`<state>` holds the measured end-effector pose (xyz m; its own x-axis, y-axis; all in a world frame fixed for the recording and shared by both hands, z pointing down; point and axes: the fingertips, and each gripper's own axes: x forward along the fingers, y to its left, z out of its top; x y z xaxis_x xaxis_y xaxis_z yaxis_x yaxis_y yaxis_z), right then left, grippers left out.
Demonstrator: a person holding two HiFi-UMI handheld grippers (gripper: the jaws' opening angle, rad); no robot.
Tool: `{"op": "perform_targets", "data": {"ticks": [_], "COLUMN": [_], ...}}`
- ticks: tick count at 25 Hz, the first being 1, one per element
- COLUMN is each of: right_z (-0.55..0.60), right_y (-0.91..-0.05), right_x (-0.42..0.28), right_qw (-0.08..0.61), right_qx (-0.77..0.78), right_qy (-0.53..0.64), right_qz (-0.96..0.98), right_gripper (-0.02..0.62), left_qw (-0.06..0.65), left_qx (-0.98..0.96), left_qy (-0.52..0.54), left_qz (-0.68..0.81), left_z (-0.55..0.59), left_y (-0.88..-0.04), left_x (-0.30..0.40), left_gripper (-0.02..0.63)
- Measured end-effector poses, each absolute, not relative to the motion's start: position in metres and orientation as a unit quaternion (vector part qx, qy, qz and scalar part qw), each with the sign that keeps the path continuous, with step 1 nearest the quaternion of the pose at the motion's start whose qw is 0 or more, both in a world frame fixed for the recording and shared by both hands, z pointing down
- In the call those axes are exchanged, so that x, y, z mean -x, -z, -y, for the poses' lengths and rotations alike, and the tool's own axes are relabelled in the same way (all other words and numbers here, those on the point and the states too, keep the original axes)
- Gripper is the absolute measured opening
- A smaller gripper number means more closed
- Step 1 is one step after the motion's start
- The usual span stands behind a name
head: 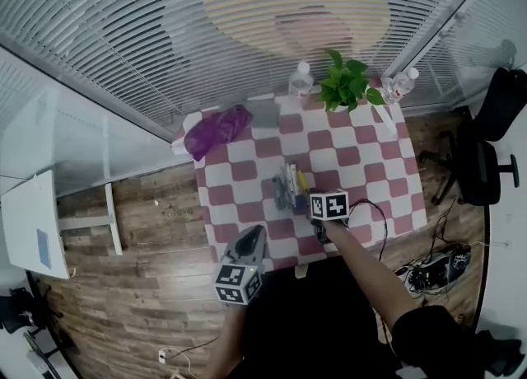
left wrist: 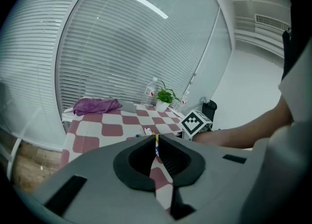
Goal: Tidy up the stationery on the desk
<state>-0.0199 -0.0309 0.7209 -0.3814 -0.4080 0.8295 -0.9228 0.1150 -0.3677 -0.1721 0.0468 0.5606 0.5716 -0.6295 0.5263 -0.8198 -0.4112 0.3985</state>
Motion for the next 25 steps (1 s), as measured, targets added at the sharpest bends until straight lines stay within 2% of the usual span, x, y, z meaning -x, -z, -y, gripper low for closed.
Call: {"op": "perform_targets", "data": {"ticks": [14,21,25], "right_z": [-0.006,-0.056,-0.093], "right_y": [-0.664,-0.585,-0.525], "right_x": [0.015,-0.013,-0.031], "right_qw": [0.200,0.230,0.177], "right_qx": [-0.482,-0.451,-0.424], "right_qy": [-0.429,-0.272,-0.210], "right_qz": [0.738,0.818,0.863], "right_gripper": [0.087,0.033,0.021], "left_qw": [0.309,0.298,0.285], "left_qx": [-0.839,-0.842,-0.825], "left_qy": [-0.146,-0.134,-0.093], "left_qz": [0.423,0.429,0.480], "left_z": [-0.074,-0.103,-0.117], "left_y": [-0.565,-0.544,-0.512], "left_x": [0.179,0.143,0.150], "left_gripper": [0.043,0.043,0.043]}}
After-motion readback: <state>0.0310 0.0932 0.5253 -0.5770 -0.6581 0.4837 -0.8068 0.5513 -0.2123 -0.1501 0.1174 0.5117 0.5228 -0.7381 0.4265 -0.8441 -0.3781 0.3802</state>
